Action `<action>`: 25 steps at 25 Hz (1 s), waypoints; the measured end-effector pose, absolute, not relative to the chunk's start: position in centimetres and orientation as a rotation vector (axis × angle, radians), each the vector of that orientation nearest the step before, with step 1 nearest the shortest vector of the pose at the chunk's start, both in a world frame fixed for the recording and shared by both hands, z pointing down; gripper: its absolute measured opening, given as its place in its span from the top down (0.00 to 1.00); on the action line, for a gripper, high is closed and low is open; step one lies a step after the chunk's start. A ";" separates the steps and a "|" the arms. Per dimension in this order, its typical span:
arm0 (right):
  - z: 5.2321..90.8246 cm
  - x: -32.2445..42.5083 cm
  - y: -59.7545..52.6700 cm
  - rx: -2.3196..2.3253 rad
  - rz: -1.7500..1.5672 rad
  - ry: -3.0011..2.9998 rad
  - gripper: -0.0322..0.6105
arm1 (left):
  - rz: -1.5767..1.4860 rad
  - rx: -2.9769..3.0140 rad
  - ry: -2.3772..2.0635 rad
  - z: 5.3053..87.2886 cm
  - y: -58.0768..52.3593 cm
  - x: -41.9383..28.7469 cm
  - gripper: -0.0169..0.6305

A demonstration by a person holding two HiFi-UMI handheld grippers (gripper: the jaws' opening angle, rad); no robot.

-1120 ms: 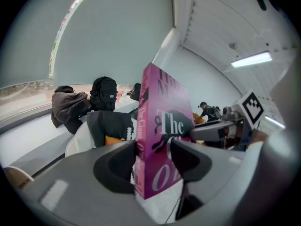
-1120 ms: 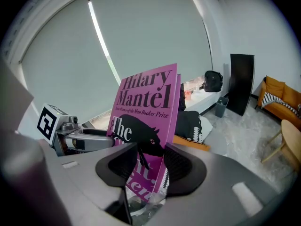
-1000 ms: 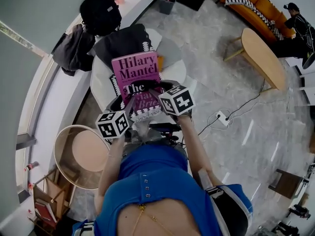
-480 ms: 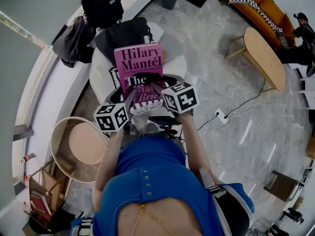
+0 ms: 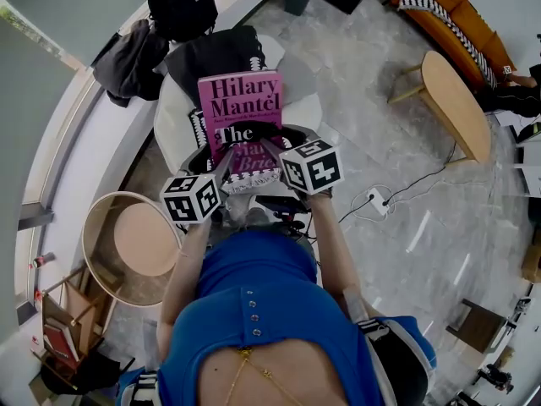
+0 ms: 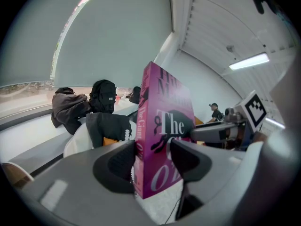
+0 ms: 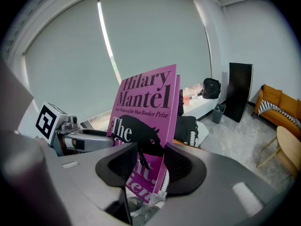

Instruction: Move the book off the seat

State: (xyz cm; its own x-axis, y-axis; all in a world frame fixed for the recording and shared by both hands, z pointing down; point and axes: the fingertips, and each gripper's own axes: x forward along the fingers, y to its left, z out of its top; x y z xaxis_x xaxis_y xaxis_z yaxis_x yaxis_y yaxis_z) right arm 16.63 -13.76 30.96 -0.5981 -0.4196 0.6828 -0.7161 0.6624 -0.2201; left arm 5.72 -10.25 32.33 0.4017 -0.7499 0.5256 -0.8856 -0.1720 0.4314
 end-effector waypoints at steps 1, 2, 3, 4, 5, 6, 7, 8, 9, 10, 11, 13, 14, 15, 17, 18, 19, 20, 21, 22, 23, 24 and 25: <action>31.0 16.7 -13.7 0.873 0.648 -2.280 0.67 | 0.250 1.964 -1.394 32.3 -10.2 5.8 0.62; 31.0 16.7 -13.6 0.872 0.650 -2.282 0.67 | 0.250 1.962 -1.396 32.3 -10.1 5.8 0.62; 31.0 16.8 -13.5 0.871 0.652 -2.283 0.67 | 0.251 1.961 -1.397 32.3 -10.0 5.8 0.62; 31.0 16.8 -13.4 0.871 0.653 -2.284 0.67 | 0.251 1.959 -1.398 32.3 -9.9 5.9 0.62; 31.0 16.8 -13.3 0.871 0.653 -2.284 0.67 | 0.252 1.959 -1.398 32.3 -9.8 5.9 0.62; 30.9 16.8 -13.3 0.872 0.653 -2.285 0.67 | 0.252 1.960 -1.399 32.2 -9.7 5.9 0.62; 30.9 16.7 -13.3 0.872 0.654 -2.287 0.67 | 0.252 1.960 -1.401 32.2 -9.7 5.8 0.62; 30.9 16.7 -13.3 0.873 0.655 -2.288 0.67 | 0.251 1.961 -1.402 32.2 -9.7 5.8 0.62; 30.9 16.6 -13.3 0.874 0.656 -2.288 0.67 | 0.251 1.961 -1.403 32.2 -9.7 5.7 0.62; 30.9 16.6 -13.2 0.875 0.657 -2.288 0.67 | 0.251 1.960 -1.402 32.2 -9.7 5.7 0.62; 31.0 16.6 -13.2 0.877 0.658 -2.287 0.67 | 0.251 1.959 -1.402 32.3 -9.6 5.7 0.62; 31.0 16.6 -13.2 0.881 0.661 -2.286 0.67 | 0.252 1.958 -1.402 32.3 -9.6 5.7 0.62; 31.1 16.6 -13.2 0.881 0.663 -2.286 0.67 | 0.252 1.958 -1.402 32.3 -9.6 5.7 0.62; 31.1 16.6 -13.2 0.881 0.664 -2.286 0.67 | 0.252 1.958 -1.402 32.3 -9.6 5.7 0.62; 31.1 16.7 -13.2 0.881 0.664 -2.286 0.67 | 0.252 1.956 -1.403 32.4 -9.7 5.7 0.62; 31.1 16.7 -13.3 0.881 0.664 -2.287 0.67 | 0.253 1.955 -1.403 32.4 -9.7 5.8 0.62; 31.1 16.7 -13.3 0.881 0.664 -2.287 0.67 | 0.253 1.955 -1.403 32.4 -9.7 5.8 0.62; 31.1 16.7 -13.3 0.881 0.665 -2.287 0.67 | 0.253 1.954 -1.403 32.4 -9.7 5.8 0.62; 31.2 16.7 -13.2 0.881 0.665 -2.287 0.67 | 0.253 1.954 -1.402 32.5 -9.7 5.8 0.62; 31.1 16.7 -13.2 0.882 0.665 -2.287 0.67 | 0.253 1.953 -1.402 32.5 -9.6 5.8 0.62; 31.1 16.6 -13.2 0.882 0.664 -2.286 0.67 | 0.253 1.951 -1.401 32.5 -9.6 5.7 0.62; 31.1 16.5 -13.2 0.881 0.663 -2.285 0.67 | 0.253 1.950 -1.400 32.5 -9.6 5.7 0.62; 31.1 16.5 -13.2 0.881 0.662 -2.285 0.67 | 0.252 1.948 -1.400 32.5 -9.6 5.6 0.62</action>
